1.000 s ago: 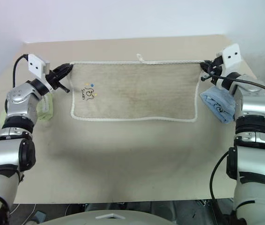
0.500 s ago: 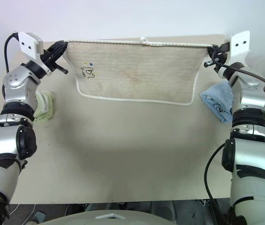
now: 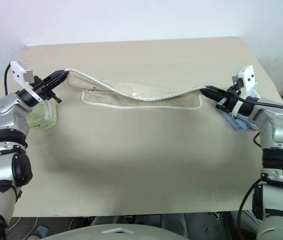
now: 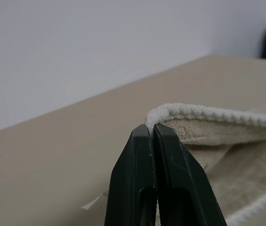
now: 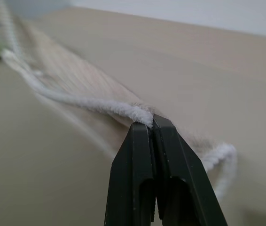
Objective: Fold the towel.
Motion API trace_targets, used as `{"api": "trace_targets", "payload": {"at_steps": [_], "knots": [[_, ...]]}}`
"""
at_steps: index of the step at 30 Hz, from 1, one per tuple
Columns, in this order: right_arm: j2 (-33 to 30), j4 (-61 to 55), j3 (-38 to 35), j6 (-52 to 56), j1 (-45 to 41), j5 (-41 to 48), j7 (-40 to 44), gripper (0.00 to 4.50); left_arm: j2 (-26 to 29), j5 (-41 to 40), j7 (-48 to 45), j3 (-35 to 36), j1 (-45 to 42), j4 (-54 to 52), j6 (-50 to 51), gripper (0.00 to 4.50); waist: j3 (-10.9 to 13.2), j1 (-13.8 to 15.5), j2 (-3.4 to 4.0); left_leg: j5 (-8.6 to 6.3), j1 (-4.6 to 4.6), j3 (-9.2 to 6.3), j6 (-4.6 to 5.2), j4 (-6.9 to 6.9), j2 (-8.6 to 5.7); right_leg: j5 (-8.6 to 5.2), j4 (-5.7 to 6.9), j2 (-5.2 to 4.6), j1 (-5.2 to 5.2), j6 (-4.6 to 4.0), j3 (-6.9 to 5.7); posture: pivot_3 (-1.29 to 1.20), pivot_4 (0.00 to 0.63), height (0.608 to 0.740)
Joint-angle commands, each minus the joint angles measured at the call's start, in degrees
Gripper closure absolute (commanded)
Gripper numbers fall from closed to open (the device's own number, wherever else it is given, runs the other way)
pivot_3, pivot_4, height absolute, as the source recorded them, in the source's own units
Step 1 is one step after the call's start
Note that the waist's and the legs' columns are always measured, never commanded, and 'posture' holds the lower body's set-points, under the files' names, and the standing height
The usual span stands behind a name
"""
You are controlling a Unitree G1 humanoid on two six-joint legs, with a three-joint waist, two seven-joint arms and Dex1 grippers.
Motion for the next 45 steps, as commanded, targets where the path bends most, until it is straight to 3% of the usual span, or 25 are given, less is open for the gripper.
{"api": "trace_targets", "payload": {"at_steps": [1,8,14,26,37,45], "knots": [[-2.8,-3.8,-2.9,3.1,1.4,4.7,5.8,4.47,2.4,-5.6,-6.0,1.6,5.3,-11.2,9.8,4.5,0.0,-0.1,0.0,0.0,0.01,0.0,0.0,0.01,0.01,0.0,-0.01,0.0,0.02,0.0,0.01,0.0,0.15,0.728],[-6.2,-4.8,-2.1,4.9,4.8,6.5,13.7,4.47,7.7,-10.3,-13.6,0.8,19.3,-27.8,25.3,4.5,0.0,0.0,0.01,0.0,0.02,0.01,-0.01,-0.01,0.08,0.03,-0.02,-0.02,-0.01,-0.06,0.02,0.0,0.15,0.728],[-8.0,-5.0,-1.5,4.6,8.3,5.8,18.0,4.47,13.0,-12.7,-20.8,1.2,30.7,-35.7,31.6,4.5,0.0,0.2,0.04,-0.06,0.19,0.03,-0.09,-0.08,0.14,0.02,-0.14,-0.05,-0.05,-0.1,0.04,0.0,0.15,0.728],[-15.7,-8.7,-2.5,3.2,20.6,6.9,30.3,4.47,17.9,-13.1,-24.9,1.4,40.4,-35.8,28.2,4.5,0.0,0.4,0.07,-0.12,0.2,0.17,-0.18,-0.14,0.29,-0.03,-0.48,-0.07,0.03,-0.18,0.06,0.0,0.15,0.728],[-25.7,-6.9,-0.4,-2.1,28.4,12.7,30.8,4.47,25.1,-19.6,-24.9,-3.0,45.9,-34.3,24.8,4.5,0.0,0.4,0.12,-0.13,0.21,0.35,-0.18,-0.31,0.55,-0.07,-0.97,0.0,0.14,-0.39,0.05,0.0,0.15,0.728],[-29.3,-4.8,2.1,-6.2,29.8,15.2,30.8,4.47,30.6,-23.1,-24.9,-6.2,46.4,-28.9,22.5,4.5,0.0,0.4,0.16,-0.13,0.21,0.39,-0.17,-0.4,0.59,-0.1,-1.04,-0.01,0.12,-0.43,0.07,0.0,0.15,0.728]]}}
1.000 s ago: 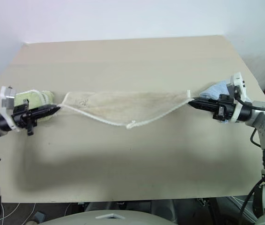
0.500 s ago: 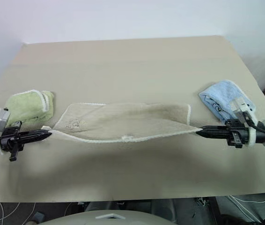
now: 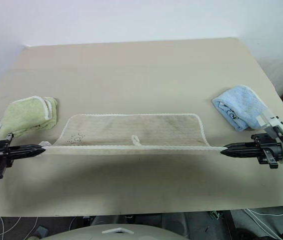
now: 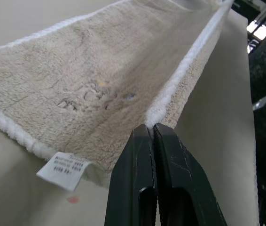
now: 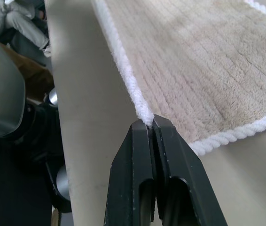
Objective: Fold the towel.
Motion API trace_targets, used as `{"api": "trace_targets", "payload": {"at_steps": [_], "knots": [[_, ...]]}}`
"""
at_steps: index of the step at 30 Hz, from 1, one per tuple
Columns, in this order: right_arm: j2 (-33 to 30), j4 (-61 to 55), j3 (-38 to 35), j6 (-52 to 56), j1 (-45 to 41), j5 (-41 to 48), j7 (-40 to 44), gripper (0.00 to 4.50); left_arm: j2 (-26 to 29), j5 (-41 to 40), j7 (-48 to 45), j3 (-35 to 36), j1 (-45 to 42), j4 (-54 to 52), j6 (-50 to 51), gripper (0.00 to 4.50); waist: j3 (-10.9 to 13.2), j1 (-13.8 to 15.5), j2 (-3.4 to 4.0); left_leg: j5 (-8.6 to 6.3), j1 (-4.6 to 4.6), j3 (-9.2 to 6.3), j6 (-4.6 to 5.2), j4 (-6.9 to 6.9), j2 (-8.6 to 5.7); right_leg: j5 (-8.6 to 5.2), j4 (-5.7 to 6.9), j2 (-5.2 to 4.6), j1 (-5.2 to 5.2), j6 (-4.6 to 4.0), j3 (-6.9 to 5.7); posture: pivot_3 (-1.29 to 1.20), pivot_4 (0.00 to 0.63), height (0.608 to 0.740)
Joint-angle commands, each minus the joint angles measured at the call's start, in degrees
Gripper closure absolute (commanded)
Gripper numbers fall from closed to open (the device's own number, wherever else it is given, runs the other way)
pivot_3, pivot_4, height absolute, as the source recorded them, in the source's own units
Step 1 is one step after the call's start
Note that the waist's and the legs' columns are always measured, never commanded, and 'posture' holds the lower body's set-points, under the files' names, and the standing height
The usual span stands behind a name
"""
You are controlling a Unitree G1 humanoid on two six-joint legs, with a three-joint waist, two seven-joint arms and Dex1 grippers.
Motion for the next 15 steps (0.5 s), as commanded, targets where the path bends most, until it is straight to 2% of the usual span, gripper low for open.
{"api": "trace_targets", "payload": {"at_steps": [1,5,11,15], "knots": [[-2.5,2.1,-0.4,-2.1,0.8,1.0,0.0,4.47,3.5,-1.8,-0.1,0.0,0.5,3.6,-1.4,4.5,0.0,0.0,0.01,0.0,0.0,0.02,0.0,-0.02,0.0,0.0,0.0,0.0,-0.01,-0.01,0.01,0.0,0.15,0.728],[1.2,4.1,-0.1,-3.1,-3.4,-2.1,-0.1,4.47,2.0,-0.7,-0.1,0.0,-3.0,6.6,-2.4,4.5,0.0,0.0,0.01,0.0,0.0,0.04,0.0,-0.13,0.02,0.0,0.0,0.0,-0.1,-0.02,0.02,0.0,0.15,0.728],[11.6,8.1,1.6,-6.3,-14.9,-9.6,-10.4,4.47,-5.1,3.0,2.2,0.7,-11.2,6.9,-2.1,4.5,0.0,0.0,0.0,0.01,0.01,0.1,0.0,-0.11,0.02,0.05,0.01,0.01,-0.15,-0.01,0.0,0.0,0.15,0.728],[16.1,11.5,2.4,-6.7,-20.9,-13.7,-14.2,4.47,-9.3,6.3,4.9,0.7,-16.9,9.1,-2.3,4.5,0.0,0.1,-0.01,0.02,0.0,0.11,-0.01,-0.09,0.02,0.17,0.07,0.03,-0.19,0.12,-0.03,0.0,0.15,0.728]]}}
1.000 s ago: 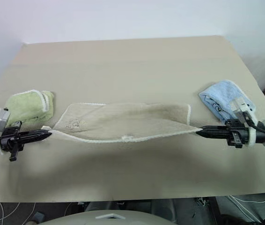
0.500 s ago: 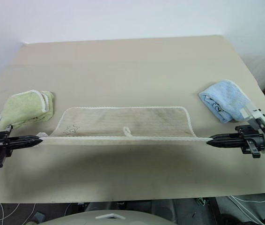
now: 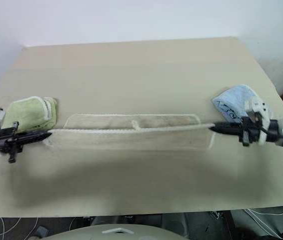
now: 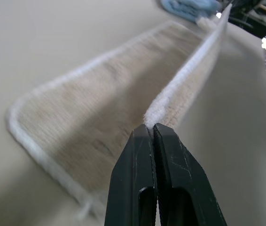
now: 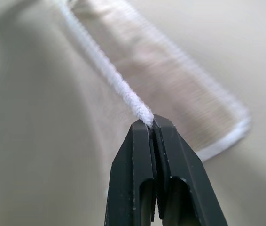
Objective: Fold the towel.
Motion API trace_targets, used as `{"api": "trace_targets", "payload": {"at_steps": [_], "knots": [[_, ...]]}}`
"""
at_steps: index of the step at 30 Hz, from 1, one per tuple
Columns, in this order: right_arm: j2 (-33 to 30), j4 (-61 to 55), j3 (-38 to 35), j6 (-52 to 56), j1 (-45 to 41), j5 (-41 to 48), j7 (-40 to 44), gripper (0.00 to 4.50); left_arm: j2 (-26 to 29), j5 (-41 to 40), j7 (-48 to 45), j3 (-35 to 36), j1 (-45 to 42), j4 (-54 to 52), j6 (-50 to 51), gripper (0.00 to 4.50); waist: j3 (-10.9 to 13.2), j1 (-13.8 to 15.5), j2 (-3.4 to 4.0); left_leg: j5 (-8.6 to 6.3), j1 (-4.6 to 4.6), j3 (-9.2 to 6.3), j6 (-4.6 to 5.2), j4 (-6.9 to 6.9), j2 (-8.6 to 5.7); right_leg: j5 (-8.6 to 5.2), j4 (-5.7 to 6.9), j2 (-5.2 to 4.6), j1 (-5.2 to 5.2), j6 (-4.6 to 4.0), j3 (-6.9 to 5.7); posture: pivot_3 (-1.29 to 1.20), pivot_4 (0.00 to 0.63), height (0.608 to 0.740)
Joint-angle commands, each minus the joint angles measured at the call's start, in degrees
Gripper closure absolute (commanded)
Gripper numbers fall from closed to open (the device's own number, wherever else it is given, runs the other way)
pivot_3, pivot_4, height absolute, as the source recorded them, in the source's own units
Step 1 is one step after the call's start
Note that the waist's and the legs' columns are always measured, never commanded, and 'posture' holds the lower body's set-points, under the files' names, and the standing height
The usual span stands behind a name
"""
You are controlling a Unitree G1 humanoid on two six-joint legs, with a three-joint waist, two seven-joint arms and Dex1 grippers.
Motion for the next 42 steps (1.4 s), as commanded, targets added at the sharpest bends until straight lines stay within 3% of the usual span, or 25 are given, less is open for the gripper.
{"api": "trace_targets", "payload": {"at_steps": [1,11,33,35,36,38,42], "knots": [[2.4,2.3,-0.3,-2.4,-4.1,-3.4,-3.1,4.47,-1.7,2.9,2.1,1.5,-4.3,2.5,-1.2,4.5,0.0,0.1,-0.01,0.0,0.01,0.0,0.0,0.01,0.0,0.0,0.03,0.0,0.0,0.0,-0.02,0.0,0.15,0.728],[6.8,6.4,-0.1,-5.7,-8.5,-9.2,-6.1,4.47,-7.7,11.1,5.0,0.7,-14.4,12.0,-7.6,4.5,0.0,-0.1,-0.02,0.08,0.0,0.0,0.12,0.09,-0.04,0.03,0.12,0.01,0.01,0.02,-0.11,0.0,0.15,0.728],[11.4,11.9,0.2,-8.7,-11.5,-15.6,-13.2,4.47,-12.7,18.6,10.9,1.6,-18.1,20.1,-16.5,4.5,0.0,-0.1,-0.04,0.09,0.02,0.0,0.13,0.4,-0.04,0.05,0.39,0.04,0.05,0.03,-0.11,0.0,0.15,0.728],[11.4,11.6,0.3,-8.2,-11.1,-15.5,-12.9,4.5,-12.6,18.8,10.9,1.5,-18.1,20.3,-16.4,3.99,0.0,-0.1,-0.04,0.09,0.02,0.0,0.13,0.4,-0.05,0.05,0.4,0.05,0.04,0.04,-0.11,0.0,0.15,0.728],[11.4,11.5,0.3,-8.0,-11.0,-15.4,-12.8,4.28,-12.6,19.0,10.8,1.5,-18.1,20.4,-16.4,3.76,0.0,-0.1,-0.04,0.09,0.02,0.0,0.13,0.4,-0.05,0.05,0.4,0.05,0.05,0.04,-0.11,0.0,0.15,0.728],[11.3,11.2,0.2,-6.8,-10.7,-15.1,-12.6,3.82,-12.4,19.4,10.8,1.4,-18.3,20.6,-16.5,3.13,0.0,-0.1,-0.04,0.09,0.02,0.0,0.13,0.4,-0.05,0.05,0.4,0.05,0.05,0.04,-0.11,0.0,0.15,0.728],[10.9,10.1,-0.6,-4.9,-9.9,-14.3,-12.3,2.48,-11.9,20.3,11.3,1.6,-19.1,21.7,-17.8,1.74,0.0,-0.1,-0.04,0.1,0.02,0.0,0.13,0.4,-0.05,0.05,0.41,0.05,0.05,0.04,-0.11,0.0,0.15,0.728]]}}
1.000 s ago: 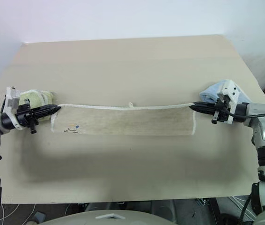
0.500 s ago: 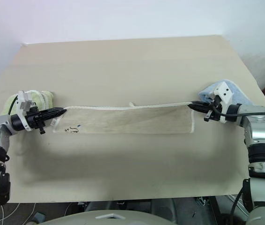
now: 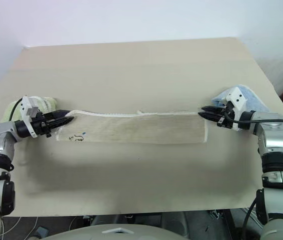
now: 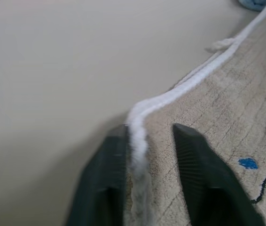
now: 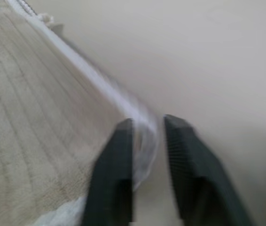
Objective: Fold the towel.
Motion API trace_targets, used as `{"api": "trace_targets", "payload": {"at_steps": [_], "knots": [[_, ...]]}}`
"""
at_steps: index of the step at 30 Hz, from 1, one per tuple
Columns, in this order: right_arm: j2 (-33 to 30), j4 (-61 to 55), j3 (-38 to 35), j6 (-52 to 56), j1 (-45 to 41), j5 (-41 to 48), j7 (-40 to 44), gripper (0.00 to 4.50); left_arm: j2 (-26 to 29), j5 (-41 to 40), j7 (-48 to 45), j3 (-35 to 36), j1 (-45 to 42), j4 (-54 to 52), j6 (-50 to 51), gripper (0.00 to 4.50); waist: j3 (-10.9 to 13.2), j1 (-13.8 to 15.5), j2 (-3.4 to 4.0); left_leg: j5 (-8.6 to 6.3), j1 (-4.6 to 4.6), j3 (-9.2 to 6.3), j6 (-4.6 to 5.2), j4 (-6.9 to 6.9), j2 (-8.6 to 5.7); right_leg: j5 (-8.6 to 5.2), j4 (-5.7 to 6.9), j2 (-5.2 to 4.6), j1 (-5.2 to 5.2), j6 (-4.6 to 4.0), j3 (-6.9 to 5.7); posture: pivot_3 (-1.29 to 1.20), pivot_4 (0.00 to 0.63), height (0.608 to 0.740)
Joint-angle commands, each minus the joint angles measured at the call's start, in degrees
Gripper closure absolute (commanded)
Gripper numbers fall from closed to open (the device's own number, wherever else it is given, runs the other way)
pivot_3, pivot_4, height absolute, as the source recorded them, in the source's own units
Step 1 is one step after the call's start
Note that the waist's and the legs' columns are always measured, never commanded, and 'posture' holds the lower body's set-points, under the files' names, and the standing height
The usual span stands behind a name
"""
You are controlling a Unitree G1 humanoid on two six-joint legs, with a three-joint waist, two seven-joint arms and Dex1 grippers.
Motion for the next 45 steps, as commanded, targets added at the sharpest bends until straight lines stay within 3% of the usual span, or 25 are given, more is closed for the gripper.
{"api": "trace_targets", "payload": {"at_steps": [1,5,7,8,14,24,36,45], "knots": [[-1.1,-2.4,-2.2,1.3,0.1,1.4,0.3,2.15,1.3,0.4,0.5,1.5,-1.8,0.6,-1.8,1.41,0.0,0.0,0.0,0.0,0.0,0.0,0.0,0.0,0.0,0.0,0.0,0.0,0.0,0.0,0.0,0.0,0.15,0.728],[-2.1,-4.5,-4.1,2.9,0.7,2.7,0.3,0.79,2.1,-0.3,-0.2,2.4,-2.9,0.5,-1.8,0.06,0.0,0.0,0.0,0.0,0.0,0.0,0.0,0.01,0.0,0.0,0.0,0.0,0.0,0.0,0.0,0.0,0.15,0.728],[-2.6,-5.4,-5.5,3.7,1.0,3.2,-0.6,0.12,2.4,-0.5,1.0,3.3,-3.5,0.3,-3.1,0.0,0.0,0.0,0.0,0.0,0.0,0.0,0.0,0.01,0.0,0.0,0.01,0.0,0.0,0.0,-0.01,0.0,0.15,0.728],[-2.9,-6.1,-6.3,4.3,1.4,3.6,-1.0,0.03,2.7,-0.9,0.7,3.7,-3.7,-0.2,-3.0,0.0,0.0,0.0,0.0,0.0,0.0,0.0,0.0,0.01,0.0,0.0,0.01,0.0,0.0,0.0,0.0,0.0,0.15,0.728],[-4.0,-14.8,-11.7,12.3,7.0,8.5,-3.4,0.03,3.5,-5.2,-4.5,6.6,-0.3,-8.6,-1.2,0.0,0.0,0.0,-0.01,0.0,0.0,-0.01,0.0,-0.03,0.01,0.0,0.02,-0.01,-0.01,0.0,0.0,0.0,0.15,0.728],[-2.7,-28.4,-22.4,38.9,15.7,22.6,-14.0,0.03,-0.6,-11.2,-13.9,6.2,10.6,-24.7,-7.6,0.0,0.0,0.3,0.0,-0.01,0.01,-0.01,-0.01,0.01,0.05,0.0,-0.02,-0.04,0.07,-0.04,0.06,0.0,0.15,0.728],[7.7,-44.7,-39.4,60.4,25.5,41.7,-35.8,0.03,-0.7,-13.2,-14.3,2.6,13.7,-26.2,-8.9,0.0,0.0,0.1,-0.01,-0.01,0.02,-0.04,0.02,-0.06,0.06,0.0,-0.26,-0.04,0.37,-0.05,0.05,0.0,0.15,0.728],[15.1,-48.0,-40.9,63.8,28.2,52.4,-50.2,0.03,-0.5,-14.2,-14.3,3.4,15.9,-29.5,-8.2,0.0,0.0,0.2,-0.03,-0.01,0.04,-0.05,0.02,-0.08,0.1,-0.02,-0.43,-0.03,0.46,-0.1,0.04,0.0,0.15,0.728]]}}
